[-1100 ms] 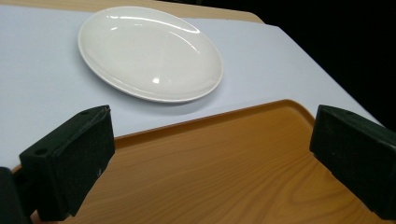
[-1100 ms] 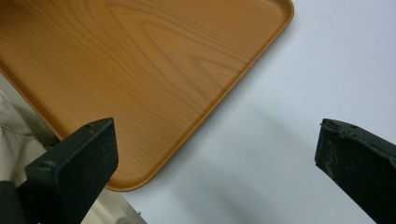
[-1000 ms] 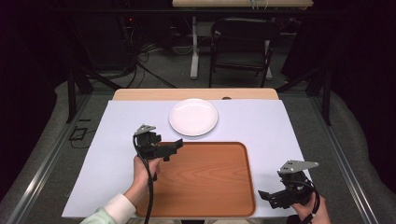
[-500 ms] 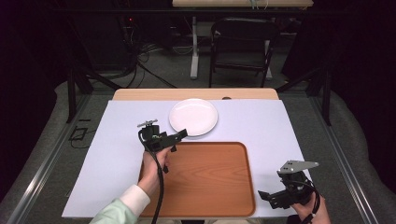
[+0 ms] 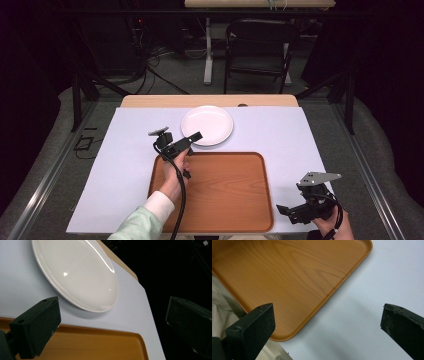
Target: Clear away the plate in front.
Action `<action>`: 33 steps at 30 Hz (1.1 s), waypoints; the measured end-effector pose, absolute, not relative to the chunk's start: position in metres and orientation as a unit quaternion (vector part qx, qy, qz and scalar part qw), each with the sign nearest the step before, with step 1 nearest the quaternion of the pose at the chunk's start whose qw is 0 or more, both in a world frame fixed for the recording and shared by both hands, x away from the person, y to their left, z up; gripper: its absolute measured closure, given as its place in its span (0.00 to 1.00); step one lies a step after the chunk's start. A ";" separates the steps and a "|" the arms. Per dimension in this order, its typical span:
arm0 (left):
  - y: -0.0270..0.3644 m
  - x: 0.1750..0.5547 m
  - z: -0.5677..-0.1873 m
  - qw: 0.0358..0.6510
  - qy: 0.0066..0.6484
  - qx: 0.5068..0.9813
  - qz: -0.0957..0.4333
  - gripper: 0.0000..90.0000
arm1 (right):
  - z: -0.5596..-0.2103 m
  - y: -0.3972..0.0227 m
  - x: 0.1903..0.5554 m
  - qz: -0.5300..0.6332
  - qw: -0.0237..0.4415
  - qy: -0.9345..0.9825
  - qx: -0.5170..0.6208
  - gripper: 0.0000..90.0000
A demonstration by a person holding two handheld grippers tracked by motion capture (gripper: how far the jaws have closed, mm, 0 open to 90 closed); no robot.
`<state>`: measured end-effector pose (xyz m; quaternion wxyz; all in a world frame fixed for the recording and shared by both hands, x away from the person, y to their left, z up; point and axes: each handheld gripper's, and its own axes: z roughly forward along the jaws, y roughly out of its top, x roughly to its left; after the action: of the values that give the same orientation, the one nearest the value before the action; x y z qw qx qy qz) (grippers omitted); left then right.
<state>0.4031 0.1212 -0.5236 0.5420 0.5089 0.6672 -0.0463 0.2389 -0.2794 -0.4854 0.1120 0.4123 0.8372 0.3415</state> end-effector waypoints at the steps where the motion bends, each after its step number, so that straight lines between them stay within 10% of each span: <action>1: 0.121 0.405 -0.526 0.540 0.671 0.506 -0.051 0.00 | -0.485 -0.279 0.239 0.341 0.112 0.837 0.412 0.00; 12: 0.114 0.420 -0.539 0.523 0.706 0.473 -0.063 0.09 | -0.485 -0.280 0.239 0.342 0.110 0.838 0.411 0.00; 33: 0.110 0.441 -0.564 0.474 0.782 0.402 -0.054 0.55 | -0.486 -0.280 0.239 0.344 0.107 0.839 0.409 0.00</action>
<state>0.4407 0.1102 -0.5638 0.4735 0.4018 0.7820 -0.0540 0.2393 -0.2800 -0.4858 0.1073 0.4086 0.8388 0.3435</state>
